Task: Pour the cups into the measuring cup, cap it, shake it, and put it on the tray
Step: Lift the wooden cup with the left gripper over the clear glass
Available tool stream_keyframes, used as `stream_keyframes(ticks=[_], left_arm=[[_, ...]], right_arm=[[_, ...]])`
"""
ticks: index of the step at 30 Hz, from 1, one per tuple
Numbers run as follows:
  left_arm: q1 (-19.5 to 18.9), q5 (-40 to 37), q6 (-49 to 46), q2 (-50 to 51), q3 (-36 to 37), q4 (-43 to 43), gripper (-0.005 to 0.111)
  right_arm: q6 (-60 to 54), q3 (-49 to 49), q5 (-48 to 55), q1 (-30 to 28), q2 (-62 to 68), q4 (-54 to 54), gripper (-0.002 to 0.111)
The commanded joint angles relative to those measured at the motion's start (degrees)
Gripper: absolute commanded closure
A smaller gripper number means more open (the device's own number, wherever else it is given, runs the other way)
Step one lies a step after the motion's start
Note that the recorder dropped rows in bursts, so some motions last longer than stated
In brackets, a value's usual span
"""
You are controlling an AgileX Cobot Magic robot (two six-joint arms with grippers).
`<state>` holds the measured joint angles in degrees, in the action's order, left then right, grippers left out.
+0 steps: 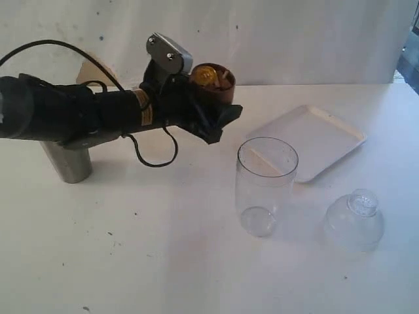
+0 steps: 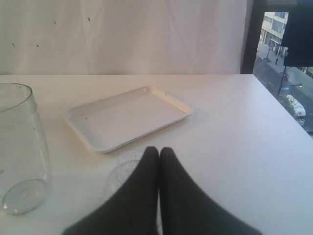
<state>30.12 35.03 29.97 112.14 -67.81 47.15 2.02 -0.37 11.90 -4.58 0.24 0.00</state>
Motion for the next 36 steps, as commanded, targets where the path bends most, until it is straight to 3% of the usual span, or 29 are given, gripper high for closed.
stream_keyframes(ticks=[1,5,11,23,36], left_arm=[[3.29,-1.04,-3.56,-1.54,0.22,-0.1,0.107],[5.26,-3.76,-11.61,-1.54,0.22,-2.69,0.107],[5.65,-3.64,-13.49,-1.54,0.22,-3.87,0.107],[5.75,-3.37,-24.45,-1.54,-3.47,-4.31,0.107],[8.27,-4.55,-37.55,-1.54,-3.69,-4.15,0.107]], right_arm=[[0.17,0.37,-0.31,0.08,-0.24,0.0,0.108],[0.17,0.37,-0.31,0.08,-0.24,0.0,0.108],[0.17,0.37,-0.31,0.08,-0.24,0.0,0.108],[0.17,0.37,-0.31,0.08,-0.24,0.0,0.108],[0.17,0.37,-0.31,0.08,-0.24,0.0,0.108]])
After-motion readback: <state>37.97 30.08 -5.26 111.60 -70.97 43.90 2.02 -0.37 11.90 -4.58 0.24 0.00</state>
